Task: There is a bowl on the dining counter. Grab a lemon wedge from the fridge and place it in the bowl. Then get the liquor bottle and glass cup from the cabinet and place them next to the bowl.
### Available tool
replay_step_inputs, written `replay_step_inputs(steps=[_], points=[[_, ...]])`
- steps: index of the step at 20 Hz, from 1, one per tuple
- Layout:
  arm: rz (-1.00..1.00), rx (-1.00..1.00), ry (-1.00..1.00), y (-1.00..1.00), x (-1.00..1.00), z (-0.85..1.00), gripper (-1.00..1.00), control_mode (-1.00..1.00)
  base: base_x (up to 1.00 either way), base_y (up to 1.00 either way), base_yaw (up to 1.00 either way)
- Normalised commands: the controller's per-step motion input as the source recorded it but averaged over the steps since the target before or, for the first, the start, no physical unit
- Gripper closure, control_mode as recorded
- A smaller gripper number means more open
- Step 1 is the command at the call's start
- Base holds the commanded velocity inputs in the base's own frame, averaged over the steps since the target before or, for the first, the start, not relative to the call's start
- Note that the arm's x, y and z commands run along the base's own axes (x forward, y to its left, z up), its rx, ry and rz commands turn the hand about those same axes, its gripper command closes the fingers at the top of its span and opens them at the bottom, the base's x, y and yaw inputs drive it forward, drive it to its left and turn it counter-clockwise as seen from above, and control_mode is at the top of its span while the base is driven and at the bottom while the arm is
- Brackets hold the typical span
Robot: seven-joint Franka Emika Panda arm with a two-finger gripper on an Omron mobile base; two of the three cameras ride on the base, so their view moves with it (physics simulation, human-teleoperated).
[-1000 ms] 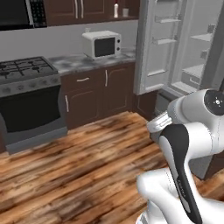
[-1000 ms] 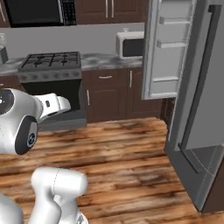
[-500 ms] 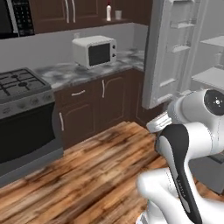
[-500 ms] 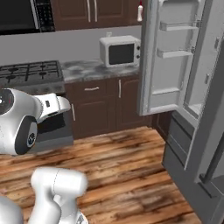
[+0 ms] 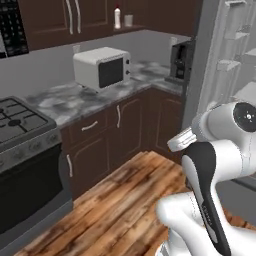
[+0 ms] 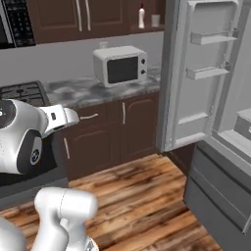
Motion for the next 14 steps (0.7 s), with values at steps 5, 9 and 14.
replay_step_inputs(steps=[5,9,14], points=[[0.0,0.0,0.0,0.0,0.0,0.0,-1.0,1.0,1.0,0.75,-0.33],[0.0,0.0,0.0,0.0,0.0,0.0,-1.0,1.0,1.0,0.65,-0.4],[0.0,0.0,0.0,0.0,0.0,0.0,-1.0,1.0,1.0,0.71,-0.43]])
